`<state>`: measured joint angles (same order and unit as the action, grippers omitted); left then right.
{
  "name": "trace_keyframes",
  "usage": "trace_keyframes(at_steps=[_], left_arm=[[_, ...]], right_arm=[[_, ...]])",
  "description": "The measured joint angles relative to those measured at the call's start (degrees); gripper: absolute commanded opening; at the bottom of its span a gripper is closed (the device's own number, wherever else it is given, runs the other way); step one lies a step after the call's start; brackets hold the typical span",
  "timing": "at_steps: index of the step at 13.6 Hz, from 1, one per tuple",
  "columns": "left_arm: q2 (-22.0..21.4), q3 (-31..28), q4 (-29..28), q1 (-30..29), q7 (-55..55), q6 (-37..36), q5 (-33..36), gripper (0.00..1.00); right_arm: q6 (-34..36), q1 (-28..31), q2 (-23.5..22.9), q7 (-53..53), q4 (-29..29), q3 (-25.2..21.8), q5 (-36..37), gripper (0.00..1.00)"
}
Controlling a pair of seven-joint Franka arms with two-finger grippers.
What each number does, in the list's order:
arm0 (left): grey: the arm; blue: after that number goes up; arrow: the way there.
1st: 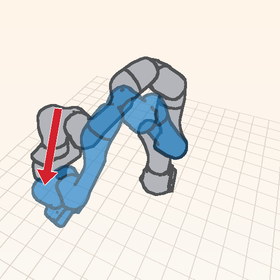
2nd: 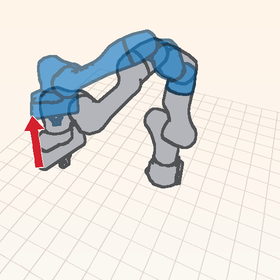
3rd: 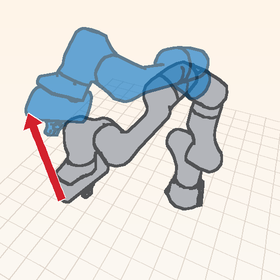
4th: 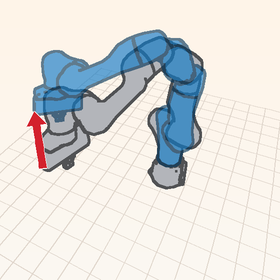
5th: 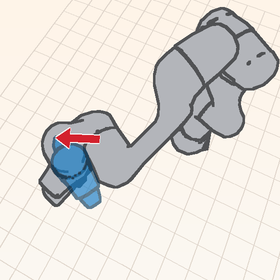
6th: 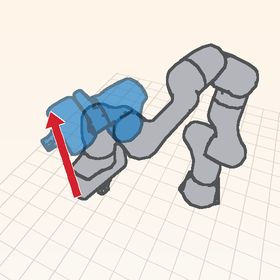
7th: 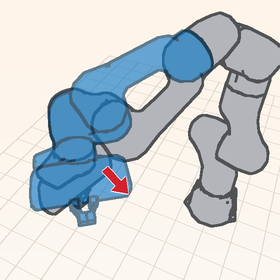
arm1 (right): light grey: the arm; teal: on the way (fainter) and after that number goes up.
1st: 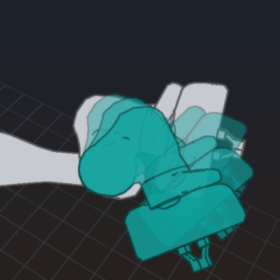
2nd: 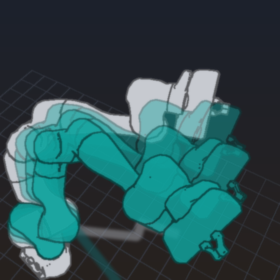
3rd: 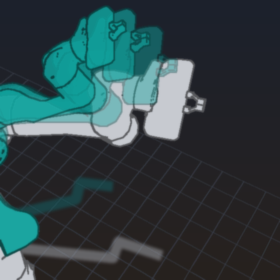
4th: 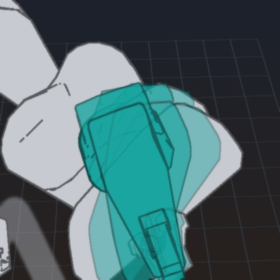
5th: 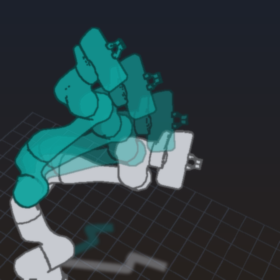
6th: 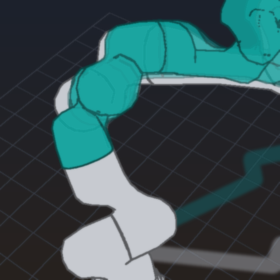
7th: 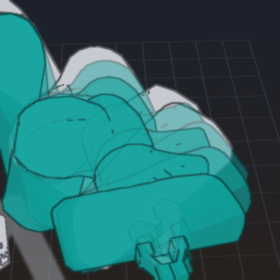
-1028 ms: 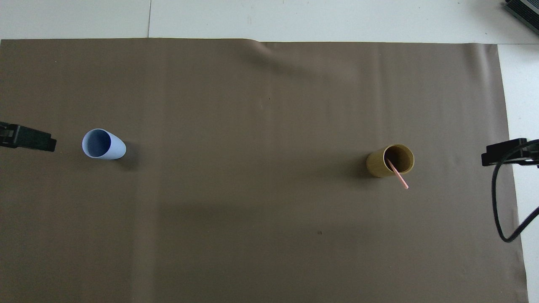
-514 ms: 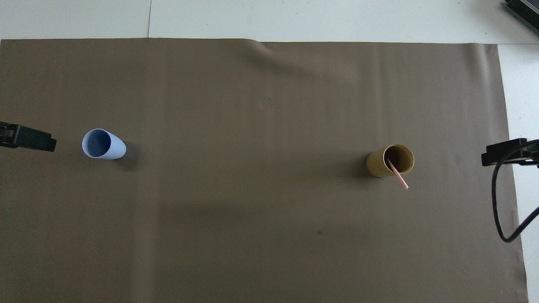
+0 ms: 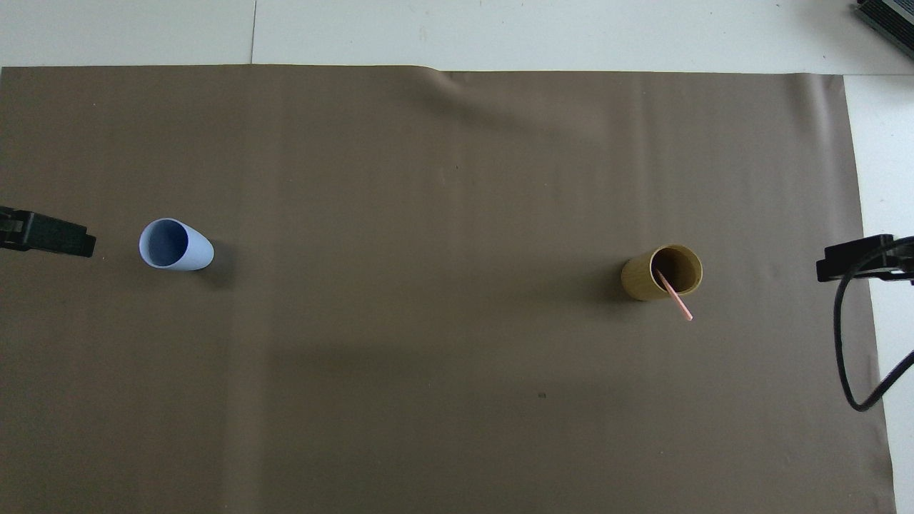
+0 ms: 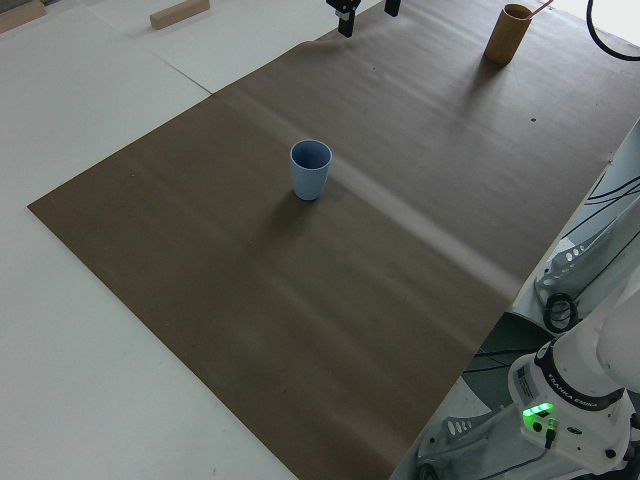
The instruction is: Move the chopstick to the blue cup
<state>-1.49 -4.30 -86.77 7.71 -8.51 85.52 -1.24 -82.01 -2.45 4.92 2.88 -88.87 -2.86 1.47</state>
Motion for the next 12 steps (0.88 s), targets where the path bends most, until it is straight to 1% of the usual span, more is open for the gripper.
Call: trace_keyframes(at_steps=[12], left_arm=[[0.00, 0.19, 0.00, 0.01, -0.06, 0.74, 0.00, 1.00]], right_arm=[[0.00, 0.00, 0.00, 0.00, 0.00, 0.00, 0.00, 1.00]])
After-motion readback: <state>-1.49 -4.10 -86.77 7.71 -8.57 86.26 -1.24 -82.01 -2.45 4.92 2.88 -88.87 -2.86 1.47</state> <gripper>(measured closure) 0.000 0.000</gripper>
